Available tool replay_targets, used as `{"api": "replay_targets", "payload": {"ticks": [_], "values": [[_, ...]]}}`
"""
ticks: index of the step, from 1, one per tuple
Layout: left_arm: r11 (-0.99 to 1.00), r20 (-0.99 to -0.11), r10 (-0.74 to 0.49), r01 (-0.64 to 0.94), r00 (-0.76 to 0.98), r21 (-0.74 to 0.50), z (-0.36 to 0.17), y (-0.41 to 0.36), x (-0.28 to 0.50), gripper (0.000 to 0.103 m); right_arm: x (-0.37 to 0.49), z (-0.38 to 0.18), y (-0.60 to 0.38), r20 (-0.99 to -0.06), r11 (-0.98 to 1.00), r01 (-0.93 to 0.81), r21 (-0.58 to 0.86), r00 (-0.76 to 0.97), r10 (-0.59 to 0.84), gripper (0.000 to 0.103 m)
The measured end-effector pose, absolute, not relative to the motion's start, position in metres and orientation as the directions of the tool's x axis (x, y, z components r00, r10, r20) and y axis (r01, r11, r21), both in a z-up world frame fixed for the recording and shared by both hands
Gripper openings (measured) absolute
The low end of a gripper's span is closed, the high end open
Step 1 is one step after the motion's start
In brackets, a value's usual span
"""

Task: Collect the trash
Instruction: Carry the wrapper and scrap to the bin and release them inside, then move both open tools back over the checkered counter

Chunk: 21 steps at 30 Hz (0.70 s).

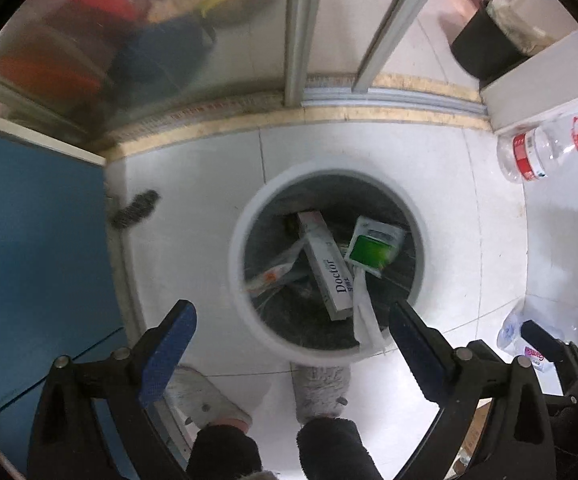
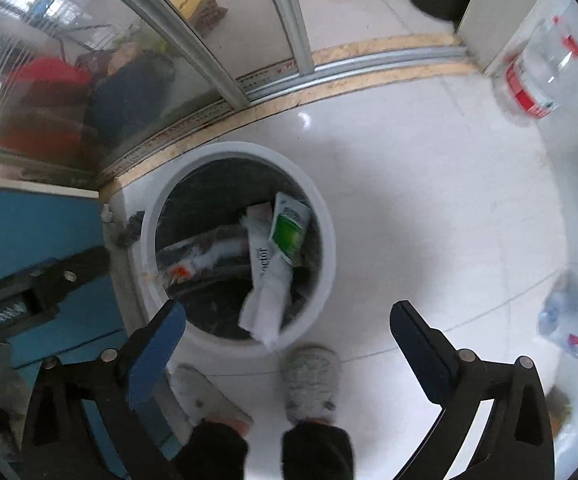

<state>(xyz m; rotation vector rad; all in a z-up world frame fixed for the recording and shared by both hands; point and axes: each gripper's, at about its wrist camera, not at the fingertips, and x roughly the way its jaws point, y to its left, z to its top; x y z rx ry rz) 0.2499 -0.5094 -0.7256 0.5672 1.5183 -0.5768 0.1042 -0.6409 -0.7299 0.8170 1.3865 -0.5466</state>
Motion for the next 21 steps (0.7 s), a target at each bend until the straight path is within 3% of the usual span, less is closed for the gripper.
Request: {"api": "replay_targets", "payload": {"ticks": [10, 21], "values": [[0.739, -0.995, -0.024, 0.672, 0.101, 0.050, -0.558, -0.482, 0.230, 0.098, 0.079, -0.559, -0.627, -0.993, 0.635, 0.769, 0.077, 0.114, -0.018, 0.103], [0.755, -0.980, -0.120, 0.656, 0.158, 0.014, -0.377, -0.448, 0.199, 0.098, 0.051, -0.348, -0.608, -0.969, 0.669, 0.735, 0.112, 0.230, -0.091, 0.103]]}}
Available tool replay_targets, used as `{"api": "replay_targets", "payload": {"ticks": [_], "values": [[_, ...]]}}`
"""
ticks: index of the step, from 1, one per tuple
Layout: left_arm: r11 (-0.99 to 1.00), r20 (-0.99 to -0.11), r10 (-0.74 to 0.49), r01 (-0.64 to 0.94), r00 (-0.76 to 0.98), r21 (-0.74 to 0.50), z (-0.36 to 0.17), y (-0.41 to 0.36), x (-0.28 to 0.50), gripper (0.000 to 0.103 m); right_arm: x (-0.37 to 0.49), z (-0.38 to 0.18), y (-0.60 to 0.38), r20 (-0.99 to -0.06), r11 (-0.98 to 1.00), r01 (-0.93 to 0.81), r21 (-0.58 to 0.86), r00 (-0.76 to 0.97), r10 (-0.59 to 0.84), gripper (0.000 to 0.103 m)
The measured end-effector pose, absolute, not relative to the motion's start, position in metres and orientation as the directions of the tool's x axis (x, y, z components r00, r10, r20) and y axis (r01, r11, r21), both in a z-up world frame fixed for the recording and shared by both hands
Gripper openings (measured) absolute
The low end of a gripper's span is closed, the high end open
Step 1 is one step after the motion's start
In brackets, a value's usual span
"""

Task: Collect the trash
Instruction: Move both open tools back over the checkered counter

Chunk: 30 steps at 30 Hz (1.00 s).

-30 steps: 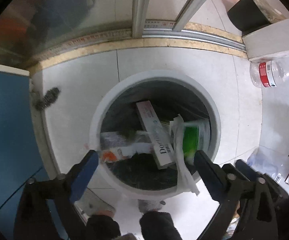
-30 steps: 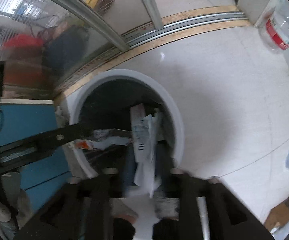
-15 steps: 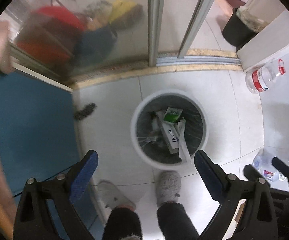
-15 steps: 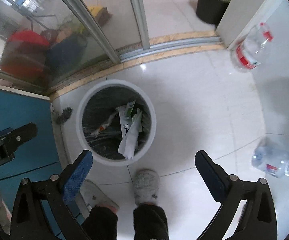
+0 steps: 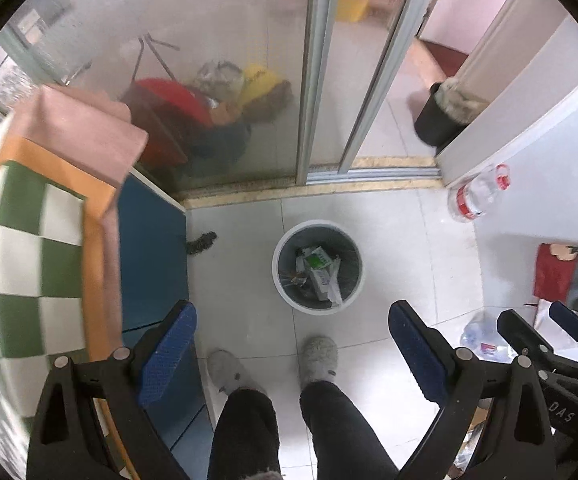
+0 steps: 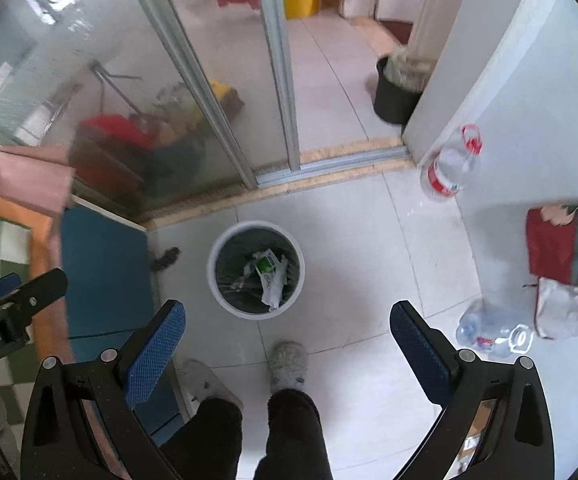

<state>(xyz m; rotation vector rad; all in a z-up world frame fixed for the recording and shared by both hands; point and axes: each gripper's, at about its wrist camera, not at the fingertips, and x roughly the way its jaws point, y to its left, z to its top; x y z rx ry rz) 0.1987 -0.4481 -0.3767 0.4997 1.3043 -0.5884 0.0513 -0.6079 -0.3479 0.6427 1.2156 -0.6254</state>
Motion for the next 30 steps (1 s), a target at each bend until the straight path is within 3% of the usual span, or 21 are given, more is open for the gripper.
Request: {"api": "replay_targets", "payload": {"ticks": [6, 17, 22, 30], "values": [[0.767, -0.970, -0.170, 0.641, 0.174, -0.019, -0.313, -0.434, 0.190, 0.098, 0.043, -0.266, -0.600, -0.953, 0.701, 0.701, 0.131, 0.283, -0.106, 0.103], [0.849, -0.938, -0.203, 0.528, 0.282, -0.025, -0.241, -0.399, 0.210, 0.098, 0.071, -0.213, -0.591, -0.930, 0.733, 0.631, 0.254, 0.367, 0.006, 0.103], [0.936, -0.912, -0.114, 0.350, 0.395, 0.035, -0.222, -0.331, 0.260, 0.098, 0.145, -0.210, -0.550, -0.922, 0.816, 0.501, 0.289, 0.376, 0.095, 0.103], [0.988, -0.905, 0.152, -0.052, 0.397, 0.143, -0.232, -0.126, 0.352, 0.098, 0.298, -0.205, -0.409, -0.914, 0.924, 0.221, 0.311, 0.335, 0.227, 0.103]]}}
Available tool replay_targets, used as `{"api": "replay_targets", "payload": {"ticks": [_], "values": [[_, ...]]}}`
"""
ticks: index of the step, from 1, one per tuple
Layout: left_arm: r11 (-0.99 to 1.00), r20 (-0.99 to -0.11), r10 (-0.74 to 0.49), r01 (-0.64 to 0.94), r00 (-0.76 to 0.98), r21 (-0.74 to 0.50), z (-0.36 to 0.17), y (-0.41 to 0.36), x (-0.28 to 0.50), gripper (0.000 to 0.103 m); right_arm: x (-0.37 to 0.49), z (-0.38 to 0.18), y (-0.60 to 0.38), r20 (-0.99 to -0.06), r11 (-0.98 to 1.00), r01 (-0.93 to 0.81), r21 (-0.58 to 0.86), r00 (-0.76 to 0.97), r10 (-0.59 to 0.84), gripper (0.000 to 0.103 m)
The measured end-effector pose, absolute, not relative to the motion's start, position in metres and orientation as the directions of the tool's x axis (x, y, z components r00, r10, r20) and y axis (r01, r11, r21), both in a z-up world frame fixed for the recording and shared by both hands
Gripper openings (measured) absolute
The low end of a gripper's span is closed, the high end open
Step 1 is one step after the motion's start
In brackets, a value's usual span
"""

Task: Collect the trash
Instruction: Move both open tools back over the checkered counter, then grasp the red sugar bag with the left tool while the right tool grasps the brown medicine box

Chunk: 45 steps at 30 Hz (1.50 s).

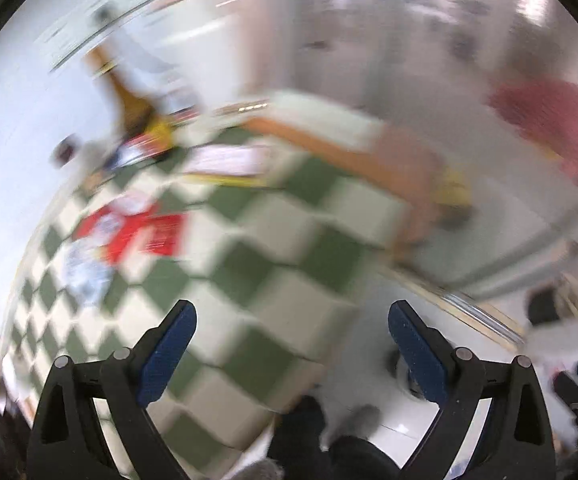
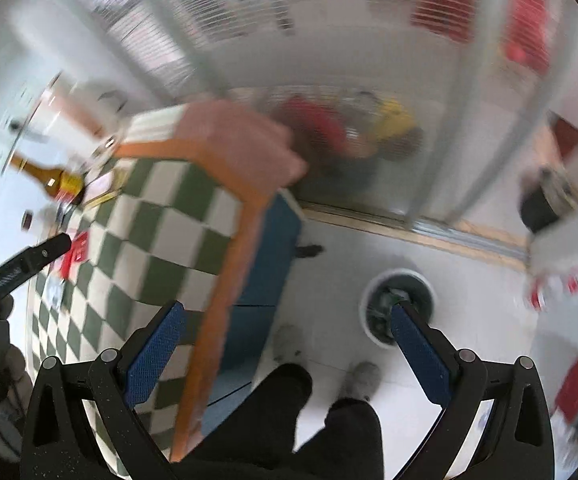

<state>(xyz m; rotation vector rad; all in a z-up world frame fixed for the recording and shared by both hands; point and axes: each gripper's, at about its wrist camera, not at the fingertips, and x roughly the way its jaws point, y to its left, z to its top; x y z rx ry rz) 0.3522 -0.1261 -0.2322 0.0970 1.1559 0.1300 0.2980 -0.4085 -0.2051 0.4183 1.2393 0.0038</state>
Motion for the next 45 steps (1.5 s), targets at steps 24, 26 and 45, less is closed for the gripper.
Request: {"api": "replay_targets", "payload": {"ticks": [24, 26, 45], "values": [[0.880, -0.858, 0.469, -0.197, 0.208, 0.433, -0.334, 0.128, 0.396, 0.098, 0.614, -0.319, 0.013, -0.985, 0.796, -0.598, -0.097, 0.172, 0.010, 0.103], [0.867, -0.837, 0.498, -0.115, 0.227, 0.485, -0.342, 0.118, 0.394, 0.098, 0.618, -0.326, 0.017, -0.984, 0.798, -0.592, -0.109, 0.178, -0.002, 0.103], [0.856, -0.826, 0.502, -0.010, 0.256, 0.517, -0.360, 0.142, 0.434, 0.003, 0.623, -0.324, -0.055, -0.978, 0.875, -0.483, 0.036, 0.162, 0.130, 0.082]]}}
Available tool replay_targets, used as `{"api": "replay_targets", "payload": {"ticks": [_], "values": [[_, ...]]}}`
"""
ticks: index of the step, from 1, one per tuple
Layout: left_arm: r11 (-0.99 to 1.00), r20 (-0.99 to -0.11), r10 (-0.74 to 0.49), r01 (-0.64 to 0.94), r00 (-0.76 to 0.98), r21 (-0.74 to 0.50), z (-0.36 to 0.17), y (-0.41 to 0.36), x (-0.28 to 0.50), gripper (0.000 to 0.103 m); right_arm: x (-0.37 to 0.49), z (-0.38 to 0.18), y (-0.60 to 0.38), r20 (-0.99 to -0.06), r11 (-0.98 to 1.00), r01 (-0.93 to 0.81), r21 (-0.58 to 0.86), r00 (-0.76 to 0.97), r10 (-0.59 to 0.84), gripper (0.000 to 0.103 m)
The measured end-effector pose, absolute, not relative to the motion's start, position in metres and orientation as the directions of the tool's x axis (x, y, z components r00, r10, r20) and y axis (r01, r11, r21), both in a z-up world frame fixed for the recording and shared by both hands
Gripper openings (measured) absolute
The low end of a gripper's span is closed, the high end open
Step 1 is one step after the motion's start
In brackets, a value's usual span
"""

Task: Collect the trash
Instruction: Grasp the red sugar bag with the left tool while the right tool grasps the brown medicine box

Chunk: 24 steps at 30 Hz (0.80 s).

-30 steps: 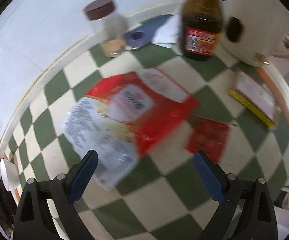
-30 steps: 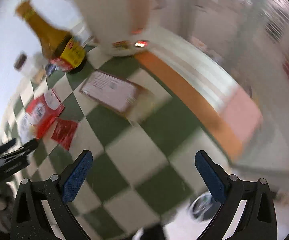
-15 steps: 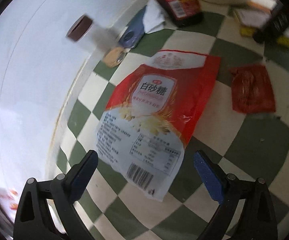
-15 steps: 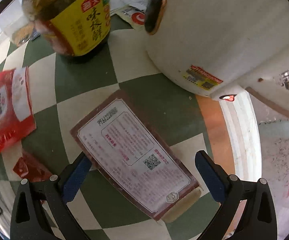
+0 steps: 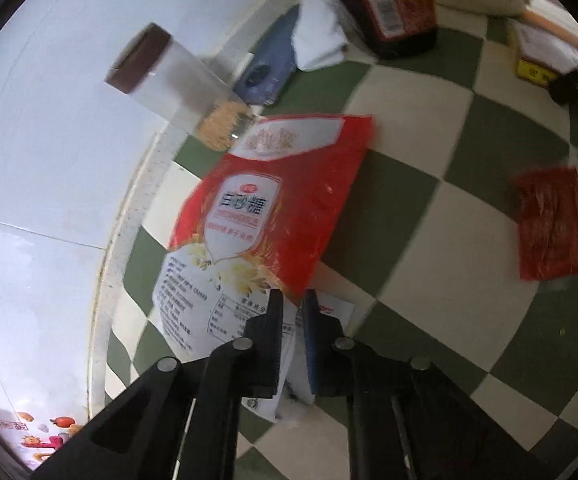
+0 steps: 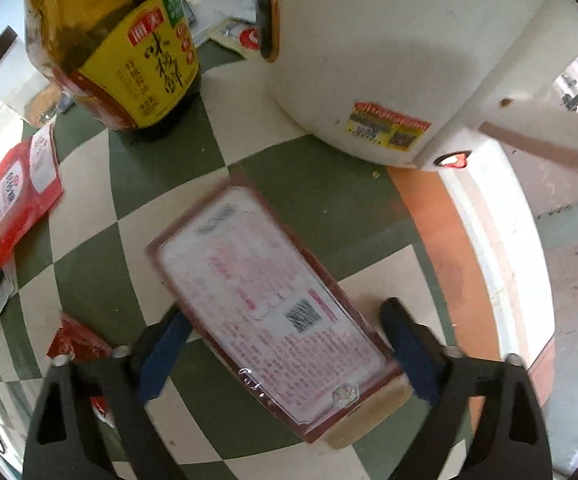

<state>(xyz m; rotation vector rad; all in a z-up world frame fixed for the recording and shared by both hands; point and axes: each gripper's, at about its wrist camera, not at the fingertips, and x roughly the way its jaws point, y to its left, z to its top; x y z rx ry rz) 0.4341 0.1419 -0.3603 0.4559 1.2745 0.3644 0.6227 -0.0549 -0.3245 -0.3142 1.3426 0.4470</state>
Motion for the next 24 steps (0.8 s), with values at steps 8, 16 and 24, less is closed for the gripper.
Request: {"api": "replay_targets", "payload": {"ticks": [8, 16, 24], "values": [[0.847, -0.779, 0.524, -0.117, 0.344, 0.519, -0.305, 0.147, 0.421, 0.002, 0.620, -0.299, -0.108, -0.945, 0.911, -0.352, 0.217, 0.159, 0.286, 0.071], [0.808, -0.740, 0.586, -0.170, 0.330, 0.564, -0.298, 0.171, 0.427, 0.018, 0.611, -0.291, -0.139, -0.934, 0.911, -0.309, 0.273, 0.140, 0.328, 0.069], [0.793, -0.742, 0.604, -0.124, 0.291, 0.597, -0.313, 0.197, 0.446, 0.008, 0.617, -0.281, -0.135, -0.936, 0.913, -0.307, 0.270, 0.138, 0.323, 0.067]]}}
